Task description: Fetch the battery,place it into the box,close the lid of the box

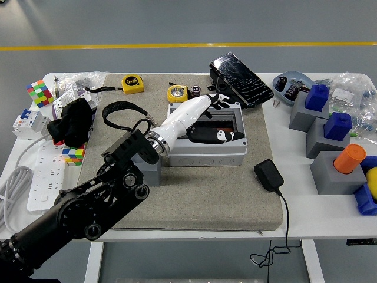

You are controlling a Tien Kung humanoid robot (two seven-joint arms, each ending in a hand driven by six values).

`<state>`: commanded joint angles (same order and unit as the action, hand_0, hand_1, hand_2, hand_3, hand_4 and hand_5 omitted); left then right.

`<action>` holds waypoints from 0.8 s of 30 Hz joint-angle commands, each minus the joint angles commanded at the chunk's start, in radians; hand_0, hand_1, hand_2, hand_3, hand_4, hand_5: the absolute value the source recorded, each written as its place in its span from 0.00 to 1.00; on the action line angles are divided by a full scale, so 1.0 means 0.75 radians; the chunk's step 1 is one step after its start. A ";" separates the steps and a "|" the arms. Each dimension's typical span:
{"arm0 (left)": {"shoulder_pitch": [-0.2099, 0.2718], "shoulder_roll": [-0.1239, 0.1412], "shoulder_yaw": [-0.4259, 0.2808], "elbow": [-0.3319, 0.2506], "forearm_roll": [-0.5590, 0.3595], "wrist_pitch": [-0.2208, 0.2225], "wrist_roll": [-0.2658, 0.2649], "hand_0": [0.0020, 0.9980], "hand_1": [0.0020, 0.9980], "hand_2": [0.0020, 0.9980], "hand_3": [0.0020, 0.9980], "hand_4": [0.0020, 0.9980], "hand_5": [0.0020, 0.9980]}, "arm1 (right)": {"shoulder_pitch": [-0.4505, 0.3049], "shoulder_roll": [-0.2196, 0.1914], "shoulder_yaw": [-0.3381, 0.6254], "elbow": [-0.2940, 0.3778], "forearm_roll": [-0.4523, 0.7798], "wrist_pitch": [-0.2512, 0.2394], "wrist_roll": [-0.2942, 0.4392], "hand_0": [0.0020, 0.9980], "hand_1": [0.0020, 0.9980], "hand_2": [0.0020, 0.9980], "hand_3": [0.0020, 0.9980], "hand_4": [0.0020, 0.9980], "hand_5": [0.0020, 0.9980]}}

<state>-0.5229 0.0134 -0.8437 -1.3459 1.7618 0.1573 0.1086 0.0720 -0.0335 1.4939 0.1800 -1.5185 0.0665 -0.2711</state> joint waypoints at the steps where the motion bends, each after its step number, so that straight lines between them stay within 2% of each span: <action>1: 0.011 0.000 -0.019 -0.010 -0.009 0.010 -0.017 0.53 0.74 0.75 0.77 1.00 0.57 | 0.000 0.000 0.001 0.000 -0.001 0.000 0.000 0.64 0.66 0.67 0.58 0.98 0.58; 4: 0.055 0.006 -0.082 -0.046 -0.058 0.021 -0.055 0.53 0.74 0.75 0.77 1.00 0.57 | 0.001 0.001 -0.001 0.000 0.003 0.000 0.001 0.64 0.66 0.67 0.58 0.98 0.58; 8: 0.143 0.024 -0.175 -0.093 -0.188 0.012 -0.129 0.53 0.73 0.74 0.76 1.00 0.56 | 0.002 0.003 0.000 0.000 0.003 -0.001 0.002 0.64 0.66 0.67 0.58 0.98 0.58; 10: 0.182 0.034 -0.212 -0.098 -0.270 0.020 -0.176 0.53 0.73 0.74 0.76 1.00 0.56 | 0.002 0.003 0.001 0.000 0.002 -0.001 0.003 0.64 0.66 0.67 0.58 0.98 0.58; 11: 0.207 0.039 -0.235 -0.099 -0.312 0.025 -0.206 0.48 0.67 0.67 0.70 1.00 0.52 | 0.001 0.003 0.005 0.000 -0.001 -0.001 0.002 0.64 0.66 0.67 0.58 0.98 0.58; 14: 0.280 0.059 -0.312 -0.102 -0.429 0.027 -0.295 0.48 0.67 0.67 0.70 1.00 0.52 | 0.000 0.002 0.013 0.000 -0.007 -0.001 0.002 0.64 0.66 0.67 0.58 0.98 0.58; 16: 0.320 0.070 -0.365 -0.111 -0.453 0.006 -0.340 0.48 0.67 0.67 0.70 1.00 0.52 | 0.000 0.002 0.019 0.000 -0.011 -0.002 0.002 0.64 0.66 0.67 0.58 0.98 0.58; 17: 0.344 0.078 -0.394 -0.119 -0.474 0.002 -0.365 0.43 0.61 0.58 0.59 1.00 0.44 | 0.000 0.001 0.020 0.000 -0.011 -0.002 0.002 0.64 0.66 0.67 0.58 0.98 0.58; 22: 0.433 0.109 -0.516 -0.148 -0.536 -0.007 -0.452 0.43 0.61 0.58 0.59 1.00 0.44 | 0.002 0.000 0.035 0.000 -0.019 -0.003 0.002 0.64 0.66 0.67 0.58 0.98 0.58; 23: 0.450 0.117 -0.536 -0.151 -0.538 -0.008 -0.457 0.40 0.57 0.54 0.55 1.00 0.42 | 0.003 -0.001 0.035 0.000 -0.017 -0.003 0.002 0.64 0.66 0.67 0.58 0.98 0.58; 24: 0.466 0.126 -0.554 -0.153 -0.537 -0.011 -0.457 0.40 0.57 0.54 0.55 1.00 0.42 | 0.004 -0.002 0.037 0.000 -0.017 -0.003 0.002 0.64 0.66 0.67 0.58 0.98 0.58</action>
<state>-0.1733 0.1081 -1.2592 -1.4603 1.3590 0.1490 -0.2343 0.0754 -0.0348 1.5213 0.1800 -1.5315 0.0640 -0.2694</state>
